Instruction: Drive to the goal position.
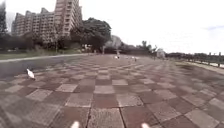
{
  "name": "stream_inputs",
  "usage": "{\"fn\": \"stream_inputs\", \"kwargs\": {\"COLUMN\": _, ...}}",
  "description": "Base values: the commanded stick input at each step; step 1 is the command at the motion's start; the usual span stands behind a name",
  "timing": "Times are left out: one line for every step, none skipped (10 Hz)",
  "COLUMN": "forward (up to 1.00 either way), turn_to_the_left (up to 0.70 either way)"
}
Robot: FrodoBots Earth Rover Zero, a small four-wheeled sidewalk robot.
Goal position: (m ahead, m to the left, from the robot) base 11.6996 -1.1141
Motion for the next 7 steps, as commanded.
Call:
{"fn": "stream_inputs", "kwargs": {"forward": 0.70, "turn_to_the_left": 0.35}}
{"fn": "stream_inputs", "kwargs": {"forward": 0.70, "turn_to_the_left": 0.35}}
{"fn": "stream_inputs", "kwargs": {"forward": 0.70, "turn_to_the_left": 0.35}}
{"fn": "stream_inputs", "kwargs": {"forward": 0.70, "turn_to_the_left": 0.07}}
{"fn": "stream_inputs", "kwargs": {"forward": 0.70, "turn_to_the_left": 0.00}}
{"fn": "stream_inputs", "kwargs": {"forward": 0.70, "turn_to_the_left": 0.00}}
{"fn": "stream_inputs", "kwargs": {"forward": 0.70, "turn_to_the_left": 0.00}}
